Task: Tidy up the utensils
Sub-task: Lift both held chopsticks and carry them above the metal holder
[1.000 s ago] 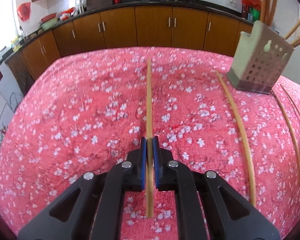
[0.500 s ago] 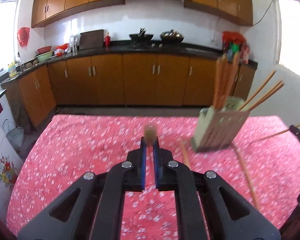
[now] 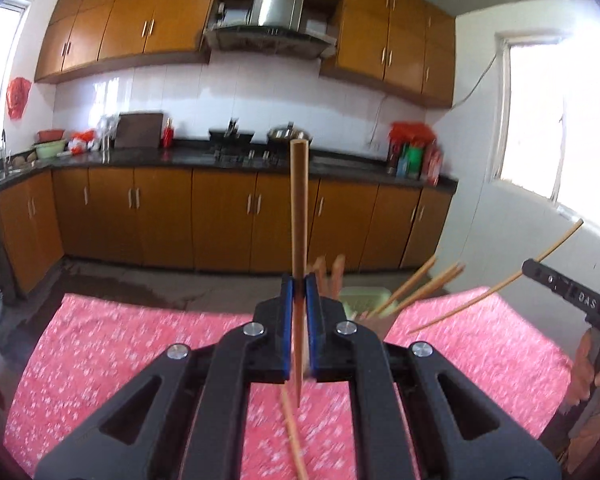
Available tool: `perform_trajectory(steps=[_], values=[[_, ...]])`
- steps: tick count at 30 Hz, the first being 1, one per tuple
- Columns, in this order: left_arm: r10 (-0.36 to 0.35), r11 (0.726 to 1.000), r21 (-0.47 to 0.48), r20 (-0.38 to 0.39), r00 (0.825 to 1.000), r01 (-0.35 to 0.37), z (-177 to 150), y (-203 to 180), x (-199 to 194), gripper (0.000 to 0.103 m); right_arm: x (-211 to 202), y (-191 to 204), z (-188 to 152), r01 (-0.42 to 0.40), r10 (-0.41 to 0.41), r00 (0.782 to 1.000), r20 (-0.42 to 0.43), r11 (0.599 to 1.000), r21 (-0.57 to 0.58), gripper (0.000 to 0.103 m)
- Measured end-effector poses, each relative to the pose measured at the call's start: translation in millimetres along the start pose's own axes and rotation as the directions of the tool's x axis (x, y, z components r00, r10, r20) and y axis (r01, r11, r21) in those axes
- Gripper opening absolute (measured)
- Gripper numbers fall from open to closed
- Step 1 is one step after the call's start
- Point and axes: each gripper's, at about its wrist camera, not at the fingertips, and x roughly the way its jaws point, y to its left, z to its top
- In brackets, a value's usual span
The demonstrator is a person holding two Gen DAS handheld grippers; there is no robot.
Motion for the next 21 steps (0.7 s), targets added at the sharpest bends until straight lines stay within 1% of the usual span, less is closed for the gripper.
perform_trajectory(steps=[4, 7, 9, 11, 13, 17, 19, 21], values=[[-0.017, 0.999, -0.04, 0.098, 0.995, 0.021, 26.2, -15.0, 1.6, 0.008, -9.4, 11.8, 25.8, 0.009, -0.007, 0.997, 0.076, 1.0, -0.017, 0.008], [-0.019, 0.997, -0.07, 0.153, 0.988, 0.03, 42.8, -23.5, 7.2, 0.008, -4.1, 16.3, 38.3, 0.029, -0.026, 0.993, 0.111, 0.999, -0.025, 0.008], [0.001, 0.997, -0.08, 0.196, 0.981, 0.015, 52.7, -31.6, 16.1, 0.008, 9.4, 18.9, 44.5, 0.031, -0.028, 0.994, 0.11, 0.999, -0.031, 0.008], [0.024, 0.997, -0.075, 0.227, 0.974, -0.007, 56.6, -38.1, 27.0, 0.008, 26.9, 18.5, 43.1, 0.03, -0.028, 0.997, 0.079, 0.999, -0.034, 0.008], [0.036, 0.997, -0.069, 0.231, 0.972, -0.021, 55.7, -43.3, 40.4, 0.008, 40.8, 19.1, 40.2, 0.033, -0.031, 0.999, 0.044, 0.999, -0.041, 0.008], [0.028, 0.997, -0.074, 0.19, 0.981, -0.014, 41.1, -45.8, 78.3, 0.008, 75.2, 17.5, 27.7, 0.038, -0.04, 0.998, -0.047, 0.998, -0.043, 0.008], [0.028, 0.997, -0.08, 0.17, 0.985, -0.014, 35.2, -44.6, 90.6, 0.008, 88.4, 15.1, 22.3, 0.033, -0.035, 0.996, -0.083, 0.999, -0.029, 0.008], [0.03, 0.996, -0.084, 0.15, 0.988, -0.018, 27.8, -43.4, 104.2, 0.008, 94.3, 14.0, 17.9, 0.029, -0.031, 0.994, -0.101, 0.999, -0.022, 0.008]])
